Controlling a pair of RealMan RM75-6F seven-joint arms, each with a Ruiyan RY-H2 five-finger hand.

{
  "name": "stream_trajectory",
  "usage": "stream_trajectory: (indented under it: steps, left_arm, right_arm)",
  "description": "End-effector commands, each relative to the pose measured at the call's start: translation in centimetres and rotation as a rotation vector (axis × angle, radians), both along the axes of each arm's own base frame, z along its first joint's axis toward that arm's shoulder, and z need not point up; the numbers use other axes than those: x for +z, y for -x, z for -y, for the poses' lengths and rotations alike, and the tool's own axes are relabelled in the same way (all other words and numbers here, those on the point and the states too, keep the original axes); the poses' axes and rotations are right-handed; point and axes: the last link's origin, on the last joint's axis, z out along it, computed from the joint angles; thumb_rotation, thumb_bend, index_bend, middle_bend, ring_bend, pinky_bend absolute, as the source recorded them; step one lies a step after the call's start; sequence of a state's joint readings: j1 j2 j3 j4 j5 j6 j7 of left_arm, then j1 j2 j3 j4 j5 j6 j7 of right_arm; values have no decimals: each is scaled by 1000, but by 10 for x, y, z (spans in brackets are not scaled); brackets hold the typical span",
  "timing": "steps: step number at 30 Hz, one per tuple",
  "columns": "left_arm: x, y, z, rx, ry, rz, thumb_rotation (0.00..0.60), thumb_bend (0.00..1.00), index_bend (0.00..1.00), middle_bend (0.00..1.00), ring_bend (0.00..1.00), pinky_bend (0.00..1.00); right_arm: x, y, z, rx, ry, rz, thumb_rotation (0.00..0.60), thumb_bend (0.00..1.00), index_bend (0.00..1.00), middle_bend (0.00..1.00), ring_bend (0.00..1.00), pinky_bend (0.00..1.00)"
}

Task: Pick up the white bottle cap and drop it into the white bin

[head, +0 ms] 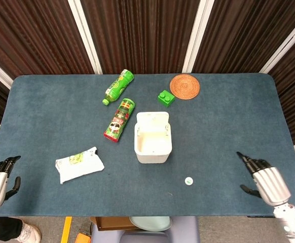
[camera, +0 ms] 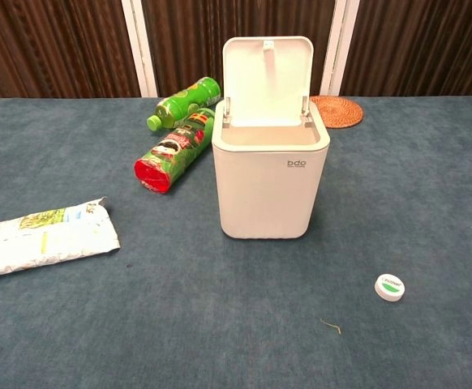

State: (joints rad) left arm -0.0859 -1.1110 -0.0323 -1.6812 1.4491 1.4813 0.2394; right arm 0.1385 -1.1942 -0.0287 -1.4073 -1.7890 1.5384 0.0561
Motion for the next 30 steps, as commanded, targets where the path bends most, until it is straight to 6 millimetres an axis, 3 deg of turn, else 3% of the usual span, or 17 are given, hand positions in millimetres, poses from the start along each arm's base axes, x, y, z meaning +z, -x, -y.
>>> stream_trajectory:
  steps: [1,4,8,18,30]
  left_arm:
    - [1,-1,1,-2,-2,6,600,502,183,218,267,398]
    - [2,-1,2,-2,-3,9,600,503,184,220,267,398]
    - [1,0,2,1,2,12,600,503,193,225,267,399]
    - [5,3,1,19,-9,23,600,503,208,245,271,400]
    - [7,6,-1,36,-13,28,600,504,214,263,282,401]
  right_arm:
    - [-7,-10,4,103,-39,2,600,175,377,693,837,889]
    - [-11,-19,10,137,-55,-41,600,185,425,773,913,963]
    - [-18,-28,23,134,-124,-135,600,293,467,820,959,1000]
    - [-51,-49,59,73,-272,-232,600,311,490,827,966,1000]
    - [-92,-53,70,50,-402,-223,600,311,490,829,969,1000]
